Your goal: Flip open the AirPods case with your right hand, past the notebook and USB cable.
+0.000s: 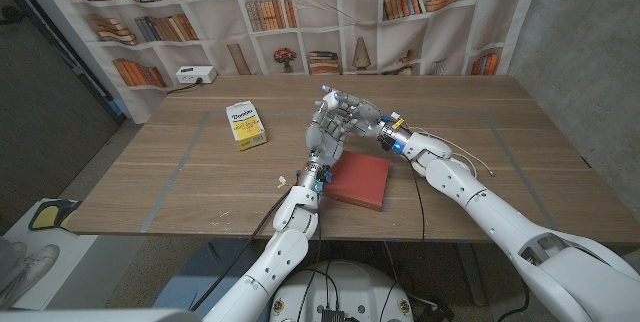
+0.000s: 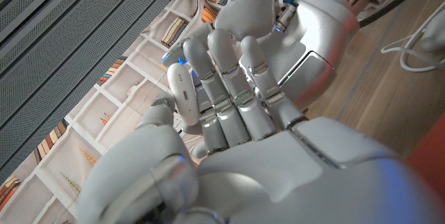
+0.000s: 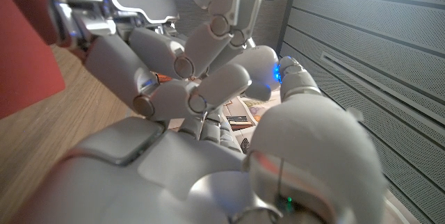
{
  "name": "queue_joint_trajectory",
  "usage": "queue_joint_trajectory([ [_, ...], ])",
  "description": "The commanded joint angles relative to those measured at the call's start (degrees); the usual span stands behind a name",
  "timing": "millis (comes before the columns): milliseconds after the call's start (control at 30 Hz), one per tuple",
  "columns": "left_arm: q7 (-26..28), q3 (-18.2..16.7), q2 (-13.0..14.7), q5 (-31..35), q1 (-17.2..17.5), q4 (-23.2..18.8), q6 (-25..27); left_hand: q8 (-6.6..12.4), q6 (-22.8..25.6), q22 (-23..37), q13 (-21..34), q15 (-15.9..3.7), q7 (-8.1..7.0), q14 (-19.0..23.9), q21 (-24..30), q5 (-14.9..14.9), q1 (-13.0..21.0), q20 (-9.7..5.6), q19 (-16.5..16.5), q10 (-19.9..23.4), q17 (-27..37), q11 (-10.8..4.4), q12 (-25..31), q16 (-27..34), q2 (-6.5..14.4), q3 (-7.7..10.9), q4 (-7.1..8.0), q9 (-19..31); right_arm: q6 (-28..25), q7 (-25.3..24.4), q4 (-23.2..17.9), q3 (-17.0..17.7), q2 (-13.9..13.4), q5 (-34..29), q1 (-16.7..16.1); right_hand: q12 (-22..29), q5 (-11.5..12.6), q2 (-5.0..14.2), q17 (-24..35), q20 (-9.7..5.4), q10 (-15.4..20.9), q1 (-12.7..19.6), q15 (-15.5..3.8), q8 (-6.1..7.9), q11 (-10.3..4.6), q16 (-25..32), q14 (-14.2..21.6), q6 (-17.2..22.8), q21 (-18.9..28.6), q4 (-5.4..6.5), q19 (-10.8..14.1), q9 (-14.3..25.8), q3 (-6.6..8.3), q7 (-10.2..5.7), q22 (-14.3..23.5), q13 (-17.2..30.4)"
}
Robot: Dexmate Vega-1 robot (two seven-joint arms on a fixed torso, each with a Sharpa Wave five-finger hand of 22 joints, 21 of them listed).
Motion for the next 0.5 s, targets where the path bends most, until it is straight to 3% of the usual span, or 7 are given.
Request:
queue_joint_trajectory([
  [33, -0.2, -0.1, -0.3, 0.0, -0.2, 0.4, 0.1, 0.36, 0.0, 0.2, -0.1, 0.01, -0.47, -0.2, 0.6, 0.4, 0.5, -0.03, -0.1, 0.4, 0.2, 0.08, 0.1, 0.3, 0.7, 0.94, 0.18, 0.3, -0.5, 0.1, 0.4, 0.2, 0.1, 0.2, 0.1, 5.0, 0.4, 1.32, 0.3, -0.27, 8.0, 1.1, -4.87, -0.17, -7.33, -0.1, 0.4, 0.3, -0.1, 0.14, 0.1, 0.0, -0.24, 0.08, 0.1, 0.3],
  [500, 0.3, -0.1, -0.5, 0.5, -0.2, 0.5, -0.1, 0.55, 0.9, 0.5, -0.9, 0.06, -0.01, -0.2, 2.1, 0.2, 2.5, -0.42, -0.8, 0.9, 0.2, -0.47, -0.2, 0.6, 1.0, 3.08, 0.91, 0.8, -0.7, 0.4, 0.4, 0.1, 0.0, 0.1, 0.0, 5.1, 0.4, 1.37, 0.3, -0.26, 7.9, 1.2, -4.92, -0.24, -7.43, -0.2, 0.4, 0.4, -0.2, 0.13, 0.1, 0.0, -0.31, 0.03, 0.1, 0.3],
])
